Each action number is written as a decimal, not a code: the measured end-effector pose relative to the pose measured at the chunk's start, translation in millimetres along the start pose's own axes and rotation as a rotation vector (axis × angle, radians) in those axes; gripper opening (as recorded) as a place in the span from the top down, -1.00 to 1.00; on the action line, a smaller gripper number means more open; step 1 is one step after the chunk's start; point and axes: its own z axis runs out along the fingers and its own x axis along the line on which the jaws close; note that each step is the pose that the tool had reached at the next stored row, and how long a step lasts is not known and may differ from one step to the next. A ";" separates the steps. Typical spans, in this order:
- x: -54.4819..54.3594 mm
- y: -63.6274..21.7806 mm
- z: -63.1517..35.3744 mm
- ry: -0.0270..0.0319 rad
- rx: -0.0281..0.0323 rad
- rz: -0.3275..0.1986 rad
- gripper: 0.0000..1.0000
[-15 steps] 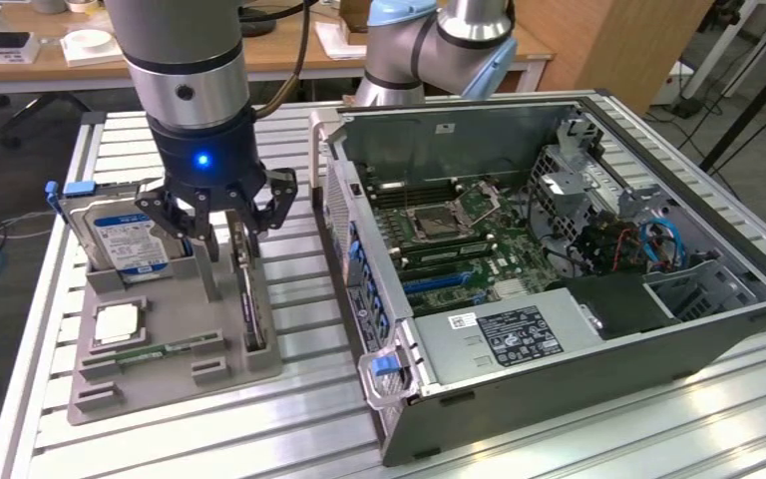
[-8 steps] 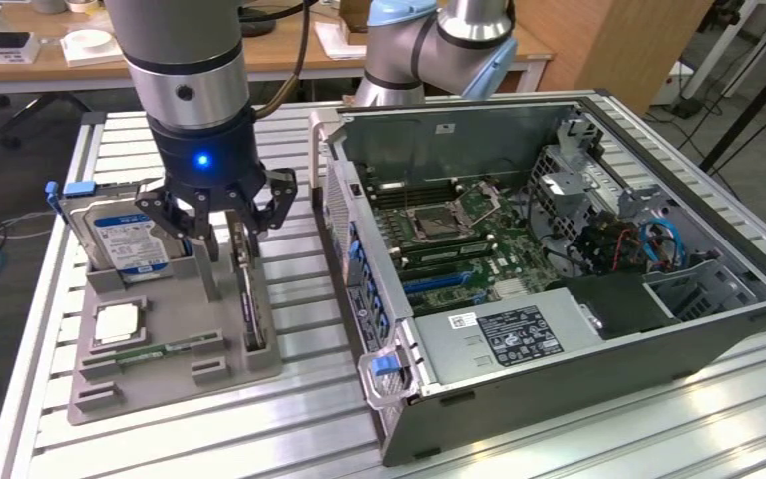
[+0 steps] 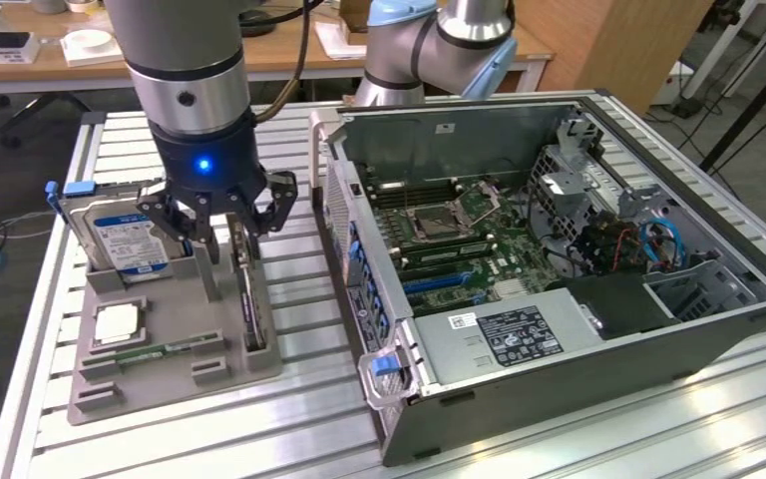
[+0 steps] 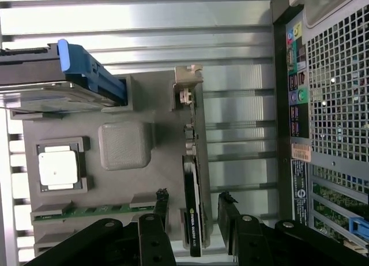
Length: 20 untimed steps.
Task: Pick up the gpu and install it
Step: 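Pick up the gpu and move the gpu toward the slot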
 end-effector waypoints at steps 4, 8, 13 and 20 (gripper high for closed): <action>0.0 -1.5 7.1 -0.0001 0.0000 0.000 0.05; 0.2 -2.9 14.4 -0.0001 0.0001 0.000 0.05; 0.1 -3.6 23.5 0.0000 0.0003 -0.001 0.05; -2.1 -4.0 36.2 0.0003 0.0029 -0.012 0.05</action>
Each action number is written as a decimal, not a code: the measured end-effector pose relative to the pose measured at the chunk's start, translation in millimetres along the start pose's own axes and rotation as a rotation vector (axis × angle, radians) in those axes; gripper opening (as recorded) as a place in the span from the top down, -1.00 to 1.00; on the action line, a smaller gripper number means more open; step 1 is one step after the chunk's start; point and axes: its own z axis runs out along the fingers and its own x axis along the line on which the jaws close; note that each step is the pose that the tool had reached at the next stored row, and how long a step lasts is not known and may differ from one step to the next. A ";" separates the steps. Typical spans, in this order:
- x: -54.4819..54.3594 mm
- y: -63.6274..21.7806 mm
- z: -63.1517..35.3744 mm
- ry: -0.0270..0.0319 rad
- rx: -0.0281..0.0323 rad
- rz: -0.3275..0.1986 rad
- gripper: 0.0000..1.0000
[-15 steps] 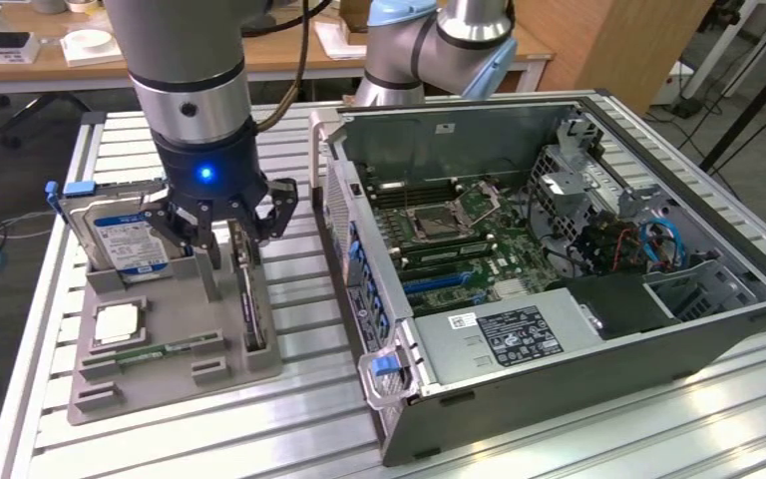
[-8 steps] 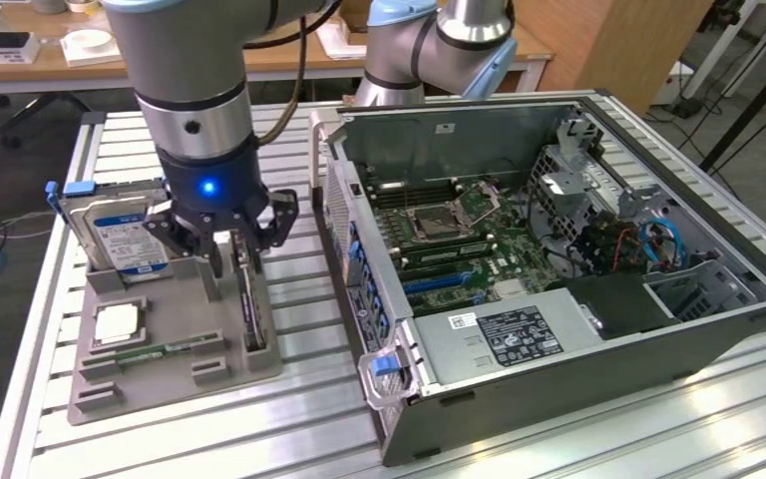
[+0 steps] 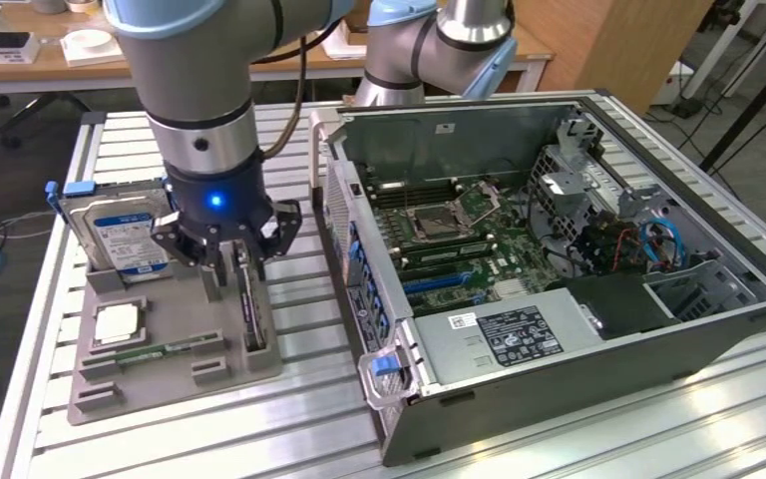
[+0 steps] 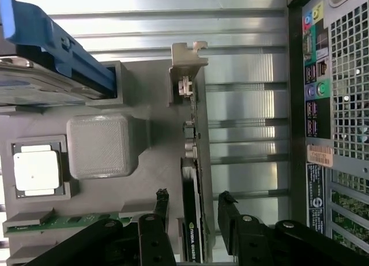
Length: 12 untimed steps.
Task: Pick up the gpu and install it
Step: 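Pick up the gpu and move the gpu toward the slot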
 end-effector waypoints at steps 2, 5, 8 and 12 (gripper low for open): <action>0.1 -0.2 3.8 0.0001 0.0001 -0.002 0.05; 0.1 -0.4 9.2 0.0001 0.0001 -0.004 0.05; 0.3 -0.7 14.6 0.0002 0.0003 -0.006 0.05; 0.4 -1.0 21.9 0.0003 0.0010 -0.009 0.05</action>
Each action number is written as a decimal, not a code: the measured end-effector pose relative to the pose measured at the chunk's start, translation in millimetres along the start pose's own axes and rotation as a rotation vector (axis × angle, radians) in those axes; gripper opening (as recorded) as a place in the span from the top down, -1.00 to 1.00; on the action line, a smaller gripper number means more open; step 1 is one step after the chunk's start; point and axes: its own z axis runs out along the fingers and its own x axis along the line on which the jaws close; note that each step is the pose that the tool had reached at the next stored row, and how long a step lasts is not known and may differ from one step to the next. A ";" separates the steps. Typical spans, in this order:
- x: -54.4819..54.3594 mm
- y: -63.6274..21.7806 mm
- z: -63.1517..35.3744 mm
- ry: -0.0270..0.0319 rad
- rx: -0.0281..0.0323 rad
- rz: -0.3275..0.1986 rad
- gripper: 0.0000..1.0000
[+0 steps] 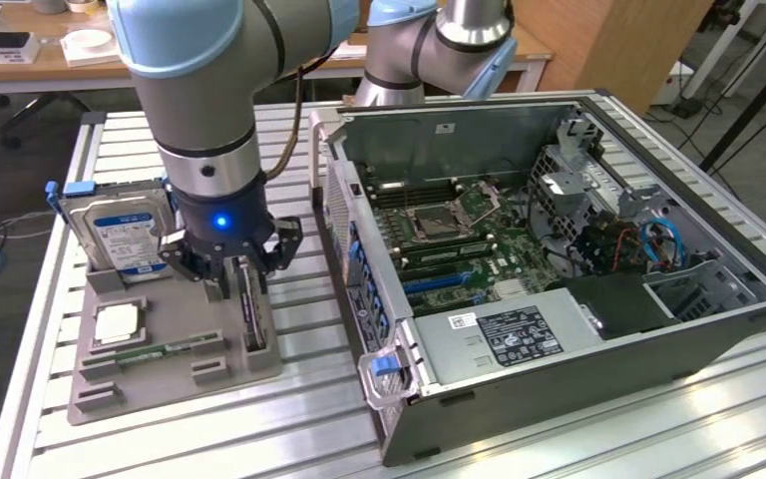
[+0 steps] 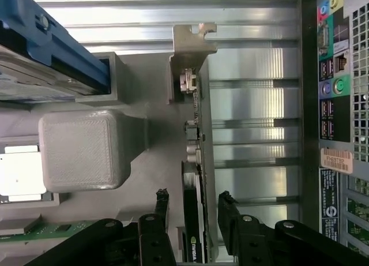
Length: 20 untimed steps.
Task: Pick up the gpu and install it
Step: 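Pick up the gpu and move the gpu toward the slot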
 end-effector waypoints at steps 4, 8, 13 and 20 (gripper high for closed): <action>0.1 -0.1 1.2 0.0001 0.0004 0.000 0.05; 0.0 0.0 1.3 0.0000 0.0003 0.000 0.05; 0.1 0.0 1.3 0.0000 0.0003 0.000 0.34; 0.1 0.0 1.3 0.0000 0.0003 0.000 0.47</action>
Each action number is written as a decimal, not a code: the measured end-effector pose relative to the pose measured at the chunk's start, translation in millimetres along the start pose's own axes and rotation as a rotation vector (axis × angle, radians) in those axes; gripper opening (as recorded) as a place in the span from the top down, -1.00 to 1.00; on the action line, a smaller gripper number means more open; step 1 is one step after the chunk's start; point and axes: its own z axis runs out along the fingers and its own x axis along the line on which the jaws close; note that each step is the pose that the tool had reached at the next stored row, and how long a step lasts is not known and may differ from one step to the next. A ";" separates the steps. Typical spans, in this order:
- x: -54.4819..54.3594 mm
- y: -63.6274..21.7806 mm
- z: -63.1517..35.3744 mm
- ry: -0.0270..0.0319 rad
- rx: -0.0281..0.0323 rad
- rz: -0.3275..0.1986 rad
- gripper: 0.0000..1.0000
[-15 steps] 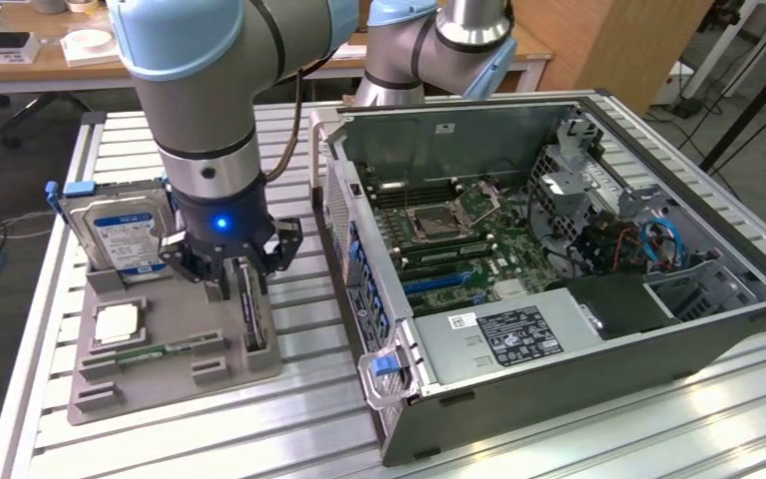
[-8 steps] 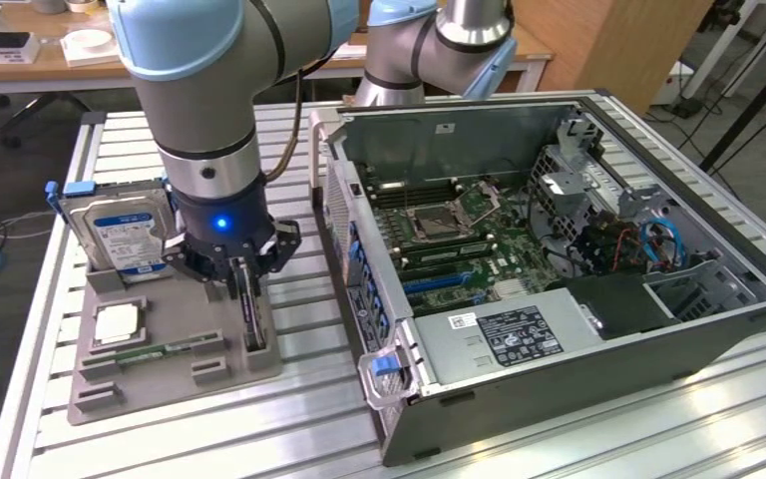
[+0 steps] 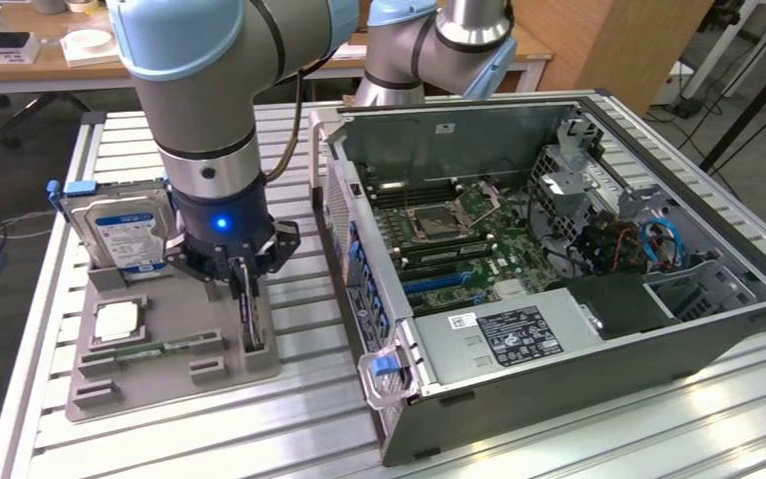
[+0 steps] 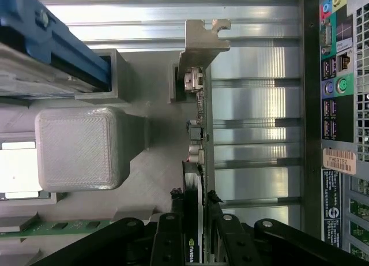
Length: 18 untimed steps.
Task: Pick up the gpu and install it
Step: 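Pick up the gpu and move the gpu toward the slot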
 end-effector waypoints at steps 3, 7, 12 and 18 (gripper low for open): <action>0.0 0.0 0.0 0.0000 0.0000 0.000 0.47; 0.0 0.0 0.0 0.0000 0.0000 0.000 0.47; 0.0 0.0 0.0 0.0000 0.0000 0.000 0.47; 0.0 0.0 0.0 0.0000 0.0000 0.000 0.47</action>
